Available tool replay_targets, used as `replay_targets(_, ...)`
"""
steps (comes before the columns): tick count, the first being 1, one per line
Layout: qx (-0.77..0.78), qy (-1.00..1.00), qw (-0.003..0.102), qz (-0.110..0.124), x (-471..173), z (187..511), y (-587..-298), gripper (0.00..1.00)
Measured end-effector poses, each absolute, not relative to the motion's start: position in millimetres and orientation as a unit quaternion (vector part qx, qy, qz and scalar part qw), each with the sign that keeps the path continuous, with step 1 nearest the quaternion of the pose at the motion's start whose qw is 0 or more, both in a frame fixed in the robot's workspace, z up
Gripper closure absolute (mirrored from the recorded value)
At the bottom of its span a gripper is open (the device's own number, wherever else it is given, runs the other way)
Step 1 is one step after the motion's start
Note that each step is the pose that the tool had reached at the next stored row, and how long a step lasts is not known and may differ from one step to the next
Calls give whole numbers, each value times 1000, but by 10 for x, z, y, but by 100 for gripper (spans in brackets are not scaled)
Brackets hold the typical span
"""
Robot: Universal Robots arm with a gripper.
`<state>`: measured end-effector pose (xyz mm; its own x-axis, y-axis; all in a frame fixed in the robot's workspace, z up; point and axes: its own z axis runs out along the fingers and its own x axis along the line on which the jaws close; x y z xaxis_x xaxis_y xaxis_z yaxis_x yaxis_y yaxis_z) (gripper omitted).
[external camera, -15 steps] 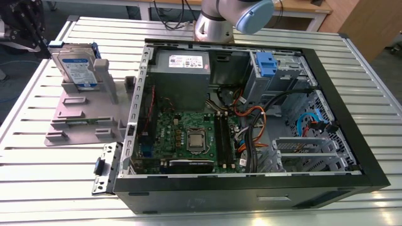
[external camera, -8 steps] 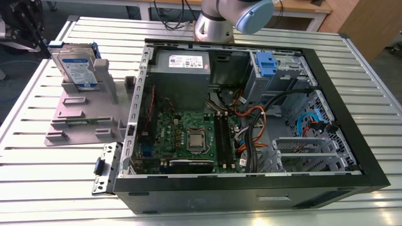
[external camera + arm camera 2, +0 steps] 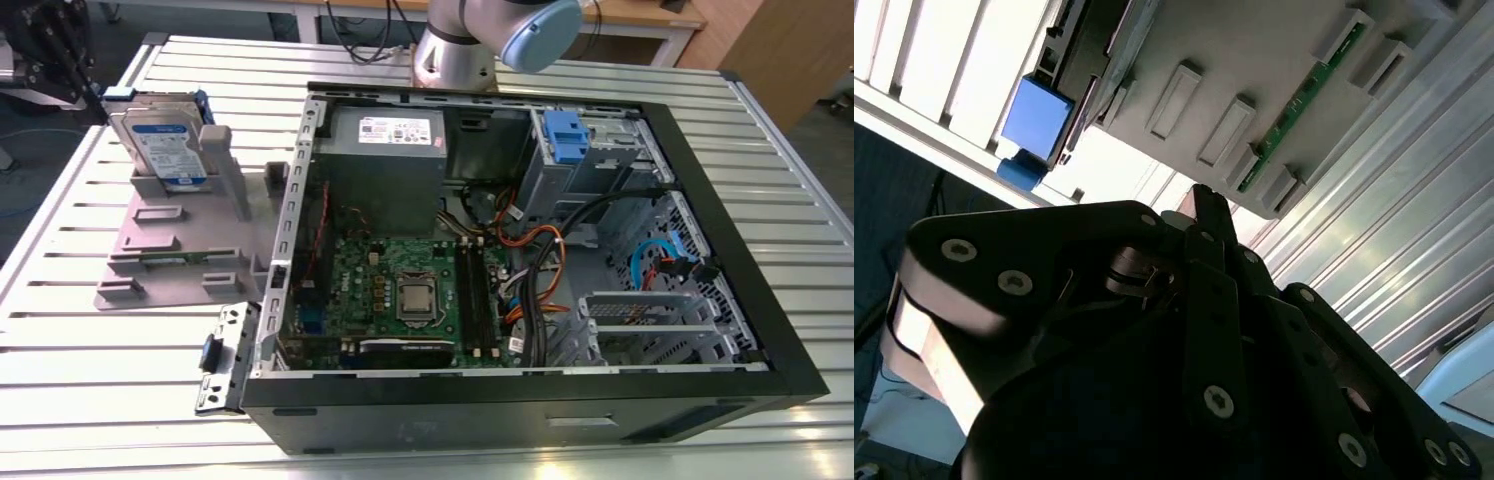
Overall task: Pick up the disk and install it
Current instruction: 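Pick up the disk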
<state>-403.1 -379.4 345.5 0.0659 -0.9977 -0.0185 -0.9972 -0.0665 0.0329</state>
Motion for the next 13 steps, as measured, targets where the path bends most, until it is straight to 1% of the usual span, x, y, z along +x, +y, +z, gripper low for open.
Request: replay_targets(13, 744, -668, 6, -18, -4031, 3455, -3794, 90)
